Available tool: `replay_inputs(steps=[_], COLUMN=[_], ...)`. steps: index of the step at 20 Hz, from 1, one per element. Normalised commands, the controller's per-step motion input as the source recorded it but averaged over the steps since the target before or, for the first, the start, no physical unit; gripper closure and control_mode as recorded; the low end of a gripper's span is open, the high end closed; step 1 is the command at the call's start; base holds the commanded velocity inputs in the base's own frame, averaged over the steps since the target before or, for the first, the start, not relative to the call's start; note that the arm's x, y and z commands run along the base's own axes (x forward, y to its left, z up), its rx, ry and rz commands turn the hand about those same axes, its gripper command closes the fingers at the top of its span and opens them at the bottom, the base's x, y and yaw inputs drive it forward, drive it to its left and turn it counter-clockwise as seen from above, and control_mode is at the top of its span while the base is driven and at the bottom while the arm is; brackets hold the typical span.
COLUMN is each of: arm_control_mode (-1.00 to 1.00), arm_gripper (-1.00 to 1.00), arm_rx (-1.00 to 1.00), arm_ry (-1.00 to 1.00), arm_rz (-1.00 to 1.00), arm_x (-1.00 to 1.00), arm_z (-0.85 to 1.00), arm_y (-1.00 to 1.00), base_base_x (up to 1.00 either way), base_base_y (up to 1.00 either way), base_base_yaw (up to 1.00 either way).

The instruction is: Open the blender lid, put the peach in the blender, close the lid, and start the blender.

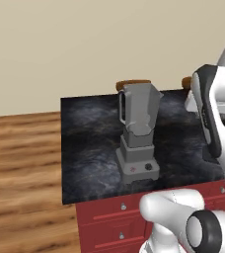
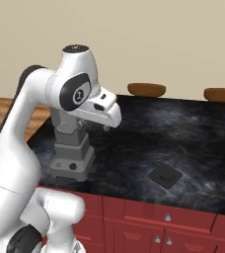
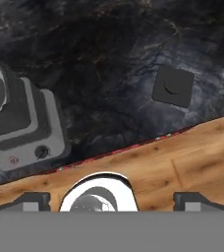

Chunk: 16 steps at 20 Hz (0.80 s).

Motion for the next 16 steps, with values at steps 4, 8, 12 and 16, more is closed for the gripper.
replay_inputs(steps=[4, 8, 12, 16], arm_control_mode=[-1.0, -1.0, -1.0, -1.0], arm_gripper=[-1.0, -1.0, -1.0, -1.0], arm_rx=[0.01, 0.02, 0.0, 0.0], arm_ry=[0.0, 0.06, 0.08, 0.04], arm_rz=[-0.29, -0.3, -0.27, -0.07], arm_x=[-0.16, -0.01, 0.03, 0.16], arm_z=[-0.68, -0.58, -0.56, -0.7], arm_y=[-1.0, -1.0, -1.0, -0.8], base_base_x=[0.0, 0.0, 0.0, 0.0], base_base_y=[0.0, 0.0, 0.0, 0.0], base_base_yaw=[0.0, 0.0, 0.0, 0.0])
